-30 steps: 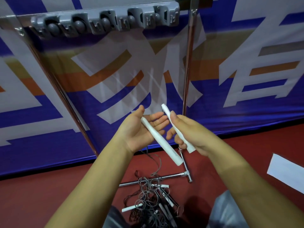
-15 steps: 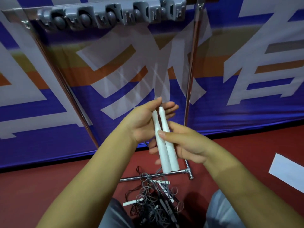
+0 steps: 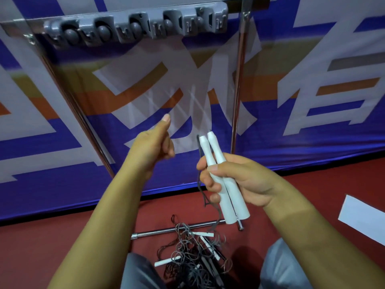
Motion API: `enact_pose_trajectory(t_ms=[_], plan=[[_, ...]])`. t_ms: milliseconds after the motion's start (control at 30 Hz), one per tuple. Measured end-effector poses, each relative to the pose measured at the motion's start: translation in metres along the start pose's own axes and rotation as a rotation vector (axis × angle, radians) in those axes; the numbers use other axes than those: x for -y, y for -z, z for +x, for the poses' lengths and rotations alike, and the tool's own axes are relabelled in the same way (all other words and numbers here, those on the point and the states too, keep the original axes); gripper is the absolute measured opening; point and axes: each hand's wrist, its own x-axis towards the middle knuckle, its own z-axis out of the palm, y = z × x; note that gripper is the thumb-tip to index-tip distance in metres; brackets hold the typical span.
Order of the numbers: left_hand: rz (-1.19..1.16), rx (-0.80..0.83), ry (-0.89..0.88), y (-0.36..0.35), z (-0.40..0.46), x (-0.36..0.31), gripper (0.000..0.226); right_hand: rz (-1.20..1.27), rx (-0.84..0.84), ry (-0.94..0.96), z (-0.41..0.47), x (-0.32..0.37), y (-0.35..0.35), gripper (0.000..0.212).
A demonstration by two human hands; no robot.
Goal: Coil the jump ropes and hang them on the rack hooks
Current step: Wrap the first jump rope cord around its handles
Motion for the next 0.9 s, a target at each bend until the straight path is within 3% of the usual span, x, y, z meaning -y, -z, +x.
enact_pose_trajectory(t_ms=[33, 100, 200, 233, 367, 500, 600, 667, 733, 800, 900], plan=[[-0.028, -0.013, -0.074, -0.002, 0.001, 0.001, 0.054, 0.002, 0.015, 0.010, 0.000, 0.002, -0.001, 0.017], [-0.079, 0.183, -0.174, -0.015, 0.000, 0.004, 0.047, -0.002, 0.070, 0.020, 0.001, 0.004, -0.005, 0.016], [-0.231, 0.450, -0.038, -0.029, 0.001, 0.006, 0.071, 0.000, 0.108, 0.021, 0.001, 0.005, -0.009, 0.016], [-0.291, 0.509, -0.012, -0.029, 0.005, 0.007, 0.069, 0.001, 0.102, 0.017, -0.001, 0.006, -0.008, 0.015], [-0.356, 0.568, -0.032, -0.012, 0.018, 0.012, 0.038, -0.008, 0.014, -0.024, -0.008, 0.006, 0.004, 0.015], [-0.130, 0.539, -0.024, 0.002, 0.027, -0.004, 0.009, -0.109, -0.100, -0.078, -0.006, 0.001, 0.014, 0.015], [0.251, 0.484, -0.080, 0.005, 0.024, -0.024, 0.006, -0.142, -0.152, -0.110, -0.004, -0.003, 0.016, 0.009], [0.617, 0.372, -0.205, -0.001, 0.015, -0.034, 0.010, -0.144, -0.239, -0.101, 0.000, -0.006, 0.014, 0.009], [0.801, 0.228, -0.348, -0.014, 0.001, -0.035, 0.015, -0.158, -0.351, -0.042, 0.008, -0.010, 0.011, 0.010], [0.628, 0.156, -0.305, -0.027, -0.013, -0.030, 0.016, -0.234, -0.459, 0.029, 0.014, -0.011, 0.007, 0.013], [0.014, 0.247, 0.044, -0.034, -0.026, -0.019, 0.015, -0.250, -0.554, 0.115, 0.016, -0.009, 0.004, 0.015]])
